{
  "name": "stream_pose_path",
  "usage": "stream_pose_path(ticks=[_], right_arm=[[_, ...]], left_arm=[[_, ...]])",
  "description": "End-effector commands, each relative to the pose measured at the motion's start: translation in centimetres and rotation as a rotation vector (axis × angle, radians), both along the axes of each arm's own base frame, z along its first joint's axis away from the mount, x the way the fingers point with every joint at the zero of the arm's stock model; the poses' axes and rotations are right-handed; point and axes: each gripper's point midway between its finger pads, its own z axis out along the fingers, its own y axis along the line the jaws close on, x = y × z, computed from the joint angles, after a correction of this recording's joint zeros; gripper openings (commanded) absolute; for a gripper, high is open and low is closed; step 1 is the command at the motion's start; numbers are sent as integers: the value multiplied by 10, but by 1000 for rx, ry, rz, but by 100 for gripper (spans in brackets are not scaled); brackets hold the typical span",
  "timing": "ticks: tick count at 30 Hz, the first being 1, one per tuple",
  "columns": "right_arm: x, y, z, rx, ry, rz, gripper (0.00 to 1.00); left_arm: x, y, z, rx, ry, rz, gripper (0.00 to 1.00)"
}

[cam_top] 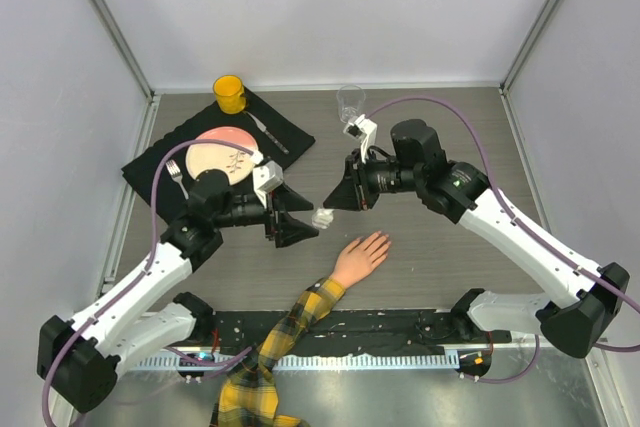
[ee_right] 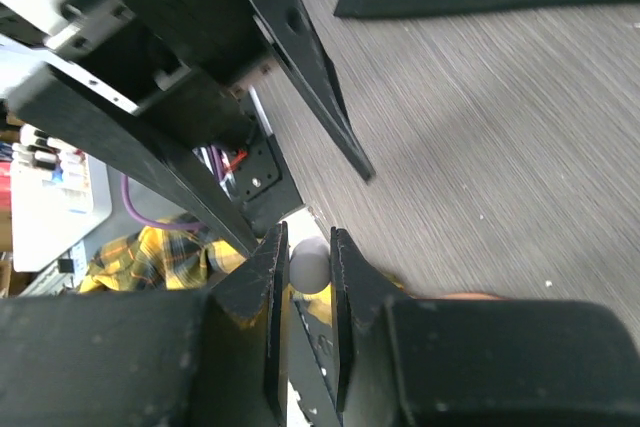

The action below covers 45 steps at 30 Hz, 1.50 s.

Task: Paint the nails

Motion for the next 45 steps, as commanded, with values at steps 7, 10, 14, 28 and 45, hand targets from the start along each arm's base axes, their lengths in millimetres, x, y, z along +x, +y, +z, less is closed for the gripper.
stream_pose_path(ticks=[7,10,14,28,45], right_arm=[[-3,10,36,139,-65,27,1],[-1,11,34,134,-69,22,1],[-4,12,31,106,-76,29,1],[-2,21,21,-19,-153,-3,1],[0,26,25,-18,-182,-15,1]], left_arm=[[-10,-9,11,-44,17,-108,62],[-11,-9,12,-45,19,-116,55],[-9,-10,11,-37,33,-116,50],[-11,-12,8,-16,64,-144,37],[-17,-15,9,-16,101,-200,30]])
